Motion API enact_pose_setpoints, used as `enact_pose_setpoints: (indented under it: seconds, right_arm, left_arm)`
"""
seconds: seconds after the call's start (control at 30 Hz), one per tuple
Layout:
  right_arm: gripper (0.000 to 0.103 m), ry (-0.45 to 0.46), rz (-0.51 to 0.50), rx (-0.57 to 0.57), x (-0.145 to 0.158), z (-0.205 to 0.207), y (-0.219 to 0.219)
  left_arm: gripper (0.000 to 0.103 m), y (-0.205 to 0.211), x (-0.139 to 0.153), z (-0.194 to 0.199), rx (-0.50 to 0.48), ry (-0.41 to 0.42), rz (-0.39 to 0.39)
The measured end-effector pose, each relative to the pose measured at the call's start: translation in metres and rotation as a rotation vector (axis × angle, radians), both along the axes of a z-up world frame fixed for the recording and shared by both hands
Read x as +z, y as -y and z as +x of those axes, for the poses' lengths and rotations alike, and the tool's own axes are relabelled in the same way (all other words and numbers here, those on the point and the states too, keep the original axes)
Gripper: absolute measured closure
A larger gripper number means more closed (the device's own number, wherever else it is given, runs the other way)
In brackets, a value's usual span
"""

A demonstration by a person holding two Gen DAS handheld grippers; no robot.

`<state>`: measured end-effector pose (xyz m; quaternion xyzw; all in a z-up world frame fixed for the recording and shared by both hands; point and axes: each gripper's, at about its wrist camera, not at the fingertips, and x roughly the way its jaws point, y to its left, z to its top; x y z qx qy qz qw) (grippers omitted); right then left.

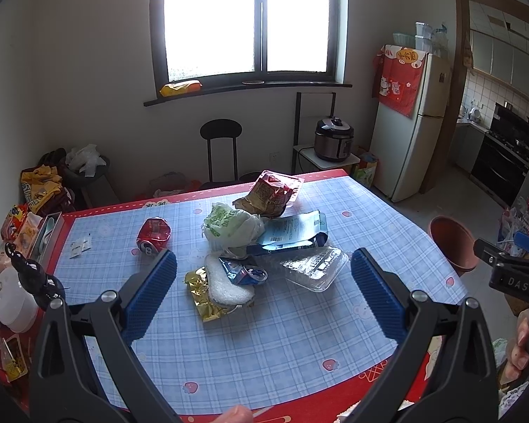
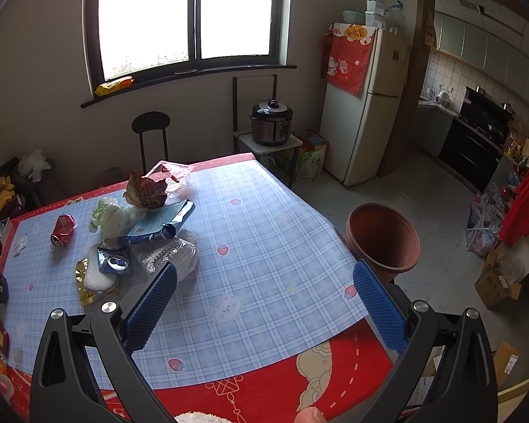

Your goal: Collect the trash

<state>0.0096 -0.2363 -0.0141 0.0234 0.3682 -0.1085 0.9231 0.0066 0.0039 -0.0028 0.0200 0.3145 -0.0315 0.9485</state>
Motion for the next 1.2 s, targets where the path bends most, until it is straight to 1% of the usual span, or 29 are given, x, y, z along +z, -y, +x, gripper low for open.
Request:
enact_pose_setpoints:
  seconds: [0.1, 0.3, 0.4, 0.47, 0.6, 0.7, 0.77, 0.8, 0.9, 0.97, 1.0, 1.1, 1.13, 1.2]
  right_arm:
    - [0.005, -0.004, 0.006, -0.004, -0.001, 0.000, 0.003]
    - [0.005, -0.006, 0.007, -0.005, -0.003, 0.000, 0.004]
    - [0.005, -0.010, 0.009, -0.004, -0.004, 0.000, 0.005]
    - [0.005, -0.013, 0.012, -0.005, -0.005, 0.001, 0.006]
    - [0.005, -0.024, 0.022, 0.002, -0.007, 0.005, 0.007]
    - [0.005, -0.032, 0.025, 0.007, -0.012, 0.010, 0.006]
    - [0.005, -0.032, 0.042, 0.029, -0.016, 0.012, 0.005]
    - [0.005, -0.034, 0.056, 0.047, -0.018, 0.014, 0.005]
    - [0.005, -0.021, 0.120, 0.118, -0.027, 0.022, 0.006]
    - [0.005, -0.003, 0.143, 0.154, -0.034, 0.028, 0.004]
    - [0.005, 0.008, 0.146, 0.184, -0.037, 0.032, 0.003]
    - [0.005, 0.015, 0.089, 0.249, -0.050, 0.047, -0.007]
    - [0.005, -0.001, 0.086, 0.264, -0.056, 0.054, -0.009]
    - [0.005, -0.036, 0.125, 0.299, -0.069, 0.071, -0.011]
  left_arm:
    - [0.005, 0.001, 0.000, -0.001, -0.006, 0.003, -0.004]
    - [0.005, -0.002, 0.000, 0.000, -0.028, 0.003, -0.045]
    - [0.005, -0.004, 0.000, 0.001, -0.058, -0.001, -0.089]
    - [0.005, -0.006, -0.001, 0.002, -0.056, -0.002, -0.106]
    - [0.005, -0.010, -0.002, 0.003, -0.046, 0.028, -0.104]
    - [0.005, -0.017, -0.003, 0.002, -0.043, 0.077, -0.121]
    - [0.005, -0.025, -0.005, 0.005, -0.041, 0.097, -0.134]
    - [0.005, -0.028, -0.007, 0.007, -0.023, 0.096, -0.122]
    - [0.005, -0.042, -0.016, 0.016, 0.021, 0.075, -0.081]
    - [0.005, -0.055, -0.022, 0.020, 0.042, 0.061, -0.084]
    - [0.005, -0.063, -0.026, 0.023, 0.060, 0.053, -0.080]
    - [0.005, -0.082, -0.040, 0.030, 0.112, 0.028, -0.052]
    - [0.005, -0.089, -0.046, 0.033, 0.125, 0.006, -0.053]
    - [0.005, -0.103, -0.060, 0.038, 0.138, -0.037, -0.082]
